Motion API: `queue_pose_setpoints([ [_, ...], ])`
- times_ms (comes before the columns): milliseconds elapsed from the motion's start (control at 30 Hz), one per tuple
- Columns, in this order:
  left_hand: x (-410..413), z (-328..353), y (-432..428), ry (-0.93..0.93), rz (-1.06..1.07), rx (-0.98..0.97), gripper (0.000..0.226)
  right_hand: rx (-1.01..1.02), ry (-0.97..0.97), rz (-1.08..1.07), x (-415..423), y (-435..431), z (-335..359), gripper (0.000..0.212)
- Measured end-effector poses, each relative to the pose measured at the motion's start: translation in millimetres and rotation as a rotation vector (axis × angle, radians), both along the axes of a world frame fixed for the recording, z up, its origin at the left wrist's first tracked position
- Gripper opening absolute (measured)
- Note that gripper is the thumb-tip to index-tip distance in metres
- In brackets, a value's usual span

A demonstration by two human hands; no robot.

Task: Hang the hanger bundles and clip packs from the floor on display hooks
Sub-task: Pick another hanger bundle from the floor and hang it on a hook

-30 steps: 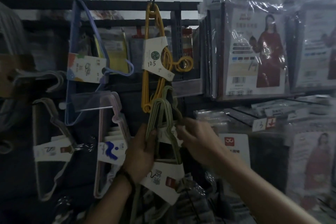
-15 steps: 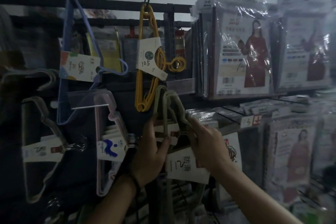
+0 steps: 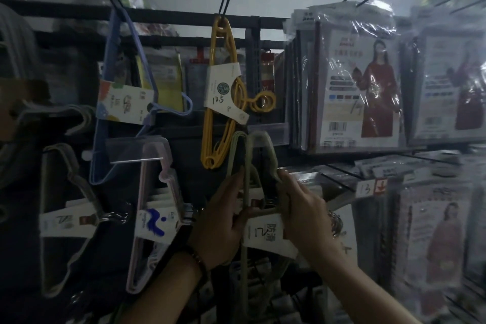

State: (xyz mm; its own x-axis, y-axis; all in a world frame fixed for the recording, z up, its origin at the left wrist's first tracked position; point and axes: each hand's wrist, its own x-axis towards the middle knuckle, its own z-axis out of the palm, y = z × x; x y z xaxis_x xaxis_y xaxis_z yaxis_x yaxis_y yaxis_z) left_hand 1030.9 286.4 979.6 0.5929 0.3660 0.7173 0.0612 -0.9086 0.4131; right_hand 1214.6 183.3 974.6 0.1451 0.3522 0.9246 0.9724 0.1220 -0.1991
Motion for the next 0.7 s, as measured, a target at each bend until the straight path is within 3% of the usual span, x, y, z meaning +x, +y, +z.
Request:
queue_pose_setpoints([
  [300,-0.2,1.7,7.5,0.059,0.117,0.101,0.075,0.029,0.03,0.081,11.2,22.5,-2.6,0.034],
  [467,2.8,-0.7,-10.7,0.045,0.057,0.037,0.069,0.029,0.09,0.111,20.7,15.2,-5.5,0.029],
  [633,10.8,1.6,0.9,0.102,0.112,0.017,0.07,-0.223,0.165,0.058,22.4,24.8,10.6,0.02],
  [700,12.9,-4.7,13.8,0.167,0.212,0.093,0.078,-0.36,0.123,-0.067,21.4,39.2,18.1,0.024],
])
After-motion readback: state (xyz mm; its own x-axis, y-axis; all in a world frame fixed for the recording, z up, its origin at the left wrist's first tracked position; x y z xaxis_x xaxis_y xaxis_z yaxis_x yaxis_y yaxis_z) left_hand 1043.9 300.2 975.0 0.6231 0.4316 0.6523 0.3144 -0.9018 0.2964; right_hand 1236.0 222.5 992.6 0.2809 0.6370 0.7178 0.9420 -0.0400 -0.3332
